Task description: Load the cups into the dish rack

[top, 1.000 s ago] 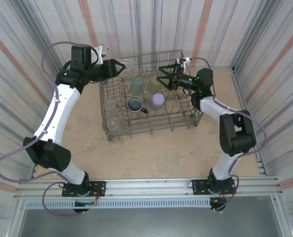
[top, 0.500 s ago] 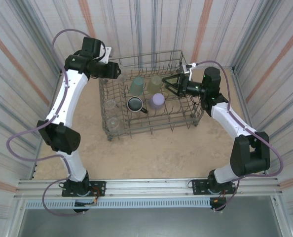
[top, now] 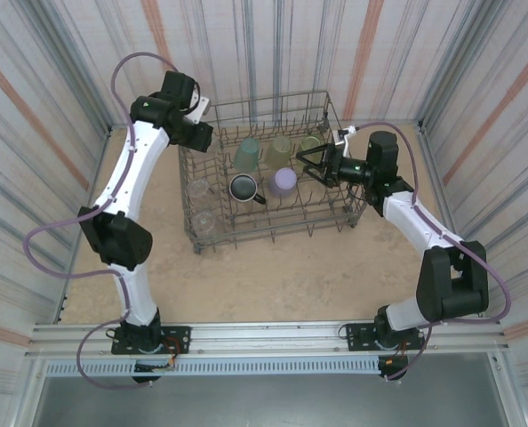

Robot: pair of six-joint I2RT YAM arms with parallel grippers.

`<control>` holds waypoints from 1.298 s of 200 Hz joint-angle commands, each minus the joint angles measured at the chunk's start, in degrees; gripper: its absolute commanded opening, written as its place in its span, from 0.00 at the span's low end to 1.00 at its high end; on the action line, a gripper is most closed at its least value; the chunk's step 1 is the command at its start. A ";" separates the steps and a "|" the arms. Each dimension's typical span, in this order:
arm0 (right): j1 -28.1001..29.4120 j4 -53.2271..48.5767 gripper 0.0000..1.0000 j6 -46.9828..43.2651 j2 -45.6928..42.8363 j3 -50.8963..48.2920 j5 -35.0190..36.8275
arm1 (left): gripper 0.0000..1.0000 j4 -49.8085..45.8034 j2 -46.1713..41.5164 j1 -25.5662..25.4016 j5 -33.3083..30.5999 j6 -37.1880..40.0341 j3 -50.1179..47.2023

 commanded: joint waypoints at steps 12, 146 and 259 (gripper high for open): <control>-0.70 -1.27 0.99 -2.04 -2.14 -1.88 0.44 | 0.00 -0.48 2.26 -2.93 -6.71 3.58 1.90; -0.90 -1.59 0.99 -2.71 -5.18 -5.98 1.88 | 0.00 -5.05 11.14 -4.32 -15.44 1.50 6.03; -1.18 -2.00 0.99 -3.42 -4.96 -6.53 2.05 | 0.00 -6.61 15.23 -4.57 -18.44 0.86 4.99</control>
